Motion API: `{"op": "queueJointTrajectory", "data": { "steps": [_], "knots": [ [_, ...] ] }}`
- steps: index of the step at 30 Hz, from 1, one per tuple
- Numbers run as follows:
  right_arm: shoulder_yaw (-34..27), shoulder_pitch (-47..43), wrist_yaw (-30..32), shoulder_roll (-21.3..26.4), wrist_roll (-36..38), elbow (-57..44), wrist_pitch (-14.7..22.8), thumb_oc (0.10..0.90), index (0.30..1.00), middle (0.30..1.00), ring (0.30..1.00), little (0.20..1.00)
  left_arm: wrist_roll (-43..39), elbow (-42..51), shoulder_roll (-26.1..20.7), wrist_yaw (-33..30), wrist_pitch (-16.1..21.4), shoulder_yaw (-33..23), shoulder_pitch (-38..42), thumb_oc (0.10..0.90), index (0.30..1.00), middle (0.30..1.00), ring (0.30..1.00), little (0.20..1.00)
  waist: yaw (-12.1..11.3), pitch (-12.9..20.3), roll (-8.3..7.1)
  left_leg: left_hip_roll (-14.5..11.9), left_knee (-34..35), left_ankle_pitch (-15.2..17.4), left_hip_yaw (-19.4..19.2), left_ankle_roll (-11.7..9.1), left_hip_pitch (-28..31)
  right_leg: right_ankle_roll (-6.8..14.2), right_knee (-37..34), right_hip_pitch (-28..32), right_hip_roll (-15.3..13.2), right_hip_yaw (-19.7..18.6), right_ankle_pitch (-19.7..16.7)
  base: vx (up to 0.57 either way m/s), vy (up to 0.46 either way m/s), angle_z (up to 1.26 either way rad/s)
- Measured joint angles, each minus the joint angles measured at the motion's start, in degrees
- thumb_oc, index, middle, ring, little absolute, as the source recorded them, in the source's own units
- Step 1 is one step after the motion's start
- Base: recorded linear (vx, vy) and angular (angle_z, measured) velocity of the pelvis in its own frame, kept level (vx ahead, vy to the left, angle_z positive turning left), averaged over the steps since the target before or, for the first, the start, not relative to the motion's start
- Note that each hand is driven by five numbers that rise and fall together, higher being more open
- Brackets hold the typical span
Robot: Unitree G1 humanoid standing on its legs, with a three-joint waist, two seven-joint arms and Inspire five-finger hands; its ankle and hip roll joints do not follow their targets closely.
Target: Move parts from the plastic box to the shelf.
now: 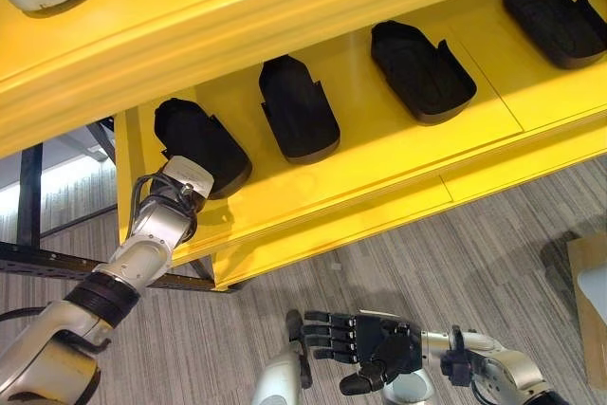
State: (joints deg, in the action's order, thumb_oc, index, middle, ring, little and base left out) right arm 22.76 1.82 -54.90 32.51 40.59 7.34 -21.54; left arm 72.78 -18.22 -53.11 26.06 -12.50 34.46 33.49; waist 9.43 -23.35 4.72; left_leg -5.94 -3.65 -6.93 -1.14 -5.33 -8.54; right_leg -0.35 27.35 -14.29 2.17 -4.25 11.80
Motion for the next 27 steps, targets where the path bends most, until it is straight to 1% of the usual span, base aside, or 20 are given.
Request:
{"op": "queueJointTrajectory", "data": {
  "steps": [9, 14, 18, 21, 23, 27],
  "knots": [
    [-1.14, 0.53, -0.17, 0.01, -0.07, 0.00, -0.09, 0.900, 1.000, 1.000, 1.000, 1.000, 0.31, 0.81, 0.01, -0.32, 0.06, 0.00, -0.10, 0.900, 1.000, 1.000, 1.000, 1.000, -0.06, 0.00, 0.01, 0.01, -0.01, -0.09, 0.02, -0.10, 0.05, 0.01, 0.13, -0.02, 0.01, -0.01, 0.01, 0.00, 0.000, 0.00],
    [-1.26, 0.53, -0.26, 0.00, -0.08, 0.00, -0.16, 0.900, 1.000, 1.000, 1.000, 1.000, 0.68, 1.15, 0.00, 1.00, 0.24, 0.00, -0.11, 0.900, 1.000, 1.000, 1.000, 1.000, -0.05, 0.01, 0.00, 0.02, -0.01, -0.16, 0.01, -0.21, 0.05, 0.01, 0.13, -0.02, 0.01, -0.03, 0.00, 0.00, 0.000, 0.00],
    [-1.54, 0.53, -0.38, -0.06, -0.10, 0.00, -0.67, 0.900, 1.000, 1.000, 1.000, 1.000, 2.92, 1.04, 0.01, 1.14, 0.30, 0.00, -0.19, 0.900, 1.000, 1.000, 1.000, 1.000, -0.05, 0.01, 0.01, 0.05, 0.00, -0.16, -0.03, -0.21, 0.16, 0.01, 0.10, 0.08, -0.02, -0.09, 0.01, 0.00, 0.000, 0.00],
    [-1.58, 0.56, -0.38, -0.04, -0.11, 0.00, -1.31, 0.900, 1.000, 1.000, 1.000, 1.000, 2.92, 0.10, 0.00, 1.12, 0.29, 0.00, -0.18, 0.900, 1.000, 1.000, 1.000, 1.000, 0.06, 0.01, 0.01, 0.07, -0.01, -0.15, -0.06, -0.20, 0.66, 0.03, -0.02, 0.61, -0.01, -0.12, 0.02, 0.00, 0.000, 0.00],
    [-1.59, 0.54, -0.40, -0.04, -0.12, 0.00, -1.34, 0.900, 1.000, 1.000, 1.000, 1.000, 2.91, 0.08, 0.01, 0.73, 0.06, 0.00, -0.19, 0.900, 1.000, 1.000, 1.000, 1.000, -0.02, 0.01, 0.01, 0.06, -0.01, -0.10, -0.06, -0.15, 0.77, 0.04, -0.08, 0.75, -0.03, -0.12, 0.04, 0.00, 0.000, 0.00],
    [-1.65, 0.71, -0.79, -0.04, -0.16, 0.00, -1.46, 0.900, 1.000, 1.000, 1.000, 1.000, 2.91, -1.20, 0.01, -2.16, -0.13, 0.00, -0.30, 0.900, 1.000, 1.000, 1.000, 1.000, 0.09, 0.01, 0.01, 0.10, -0.01, 0.00, -0.09, -0.01, 0.78, 0.04, -0.06, 0.75, -0.07, -0.12, 0.03, 0.00, 0.000, 0.00]
  ]
}}
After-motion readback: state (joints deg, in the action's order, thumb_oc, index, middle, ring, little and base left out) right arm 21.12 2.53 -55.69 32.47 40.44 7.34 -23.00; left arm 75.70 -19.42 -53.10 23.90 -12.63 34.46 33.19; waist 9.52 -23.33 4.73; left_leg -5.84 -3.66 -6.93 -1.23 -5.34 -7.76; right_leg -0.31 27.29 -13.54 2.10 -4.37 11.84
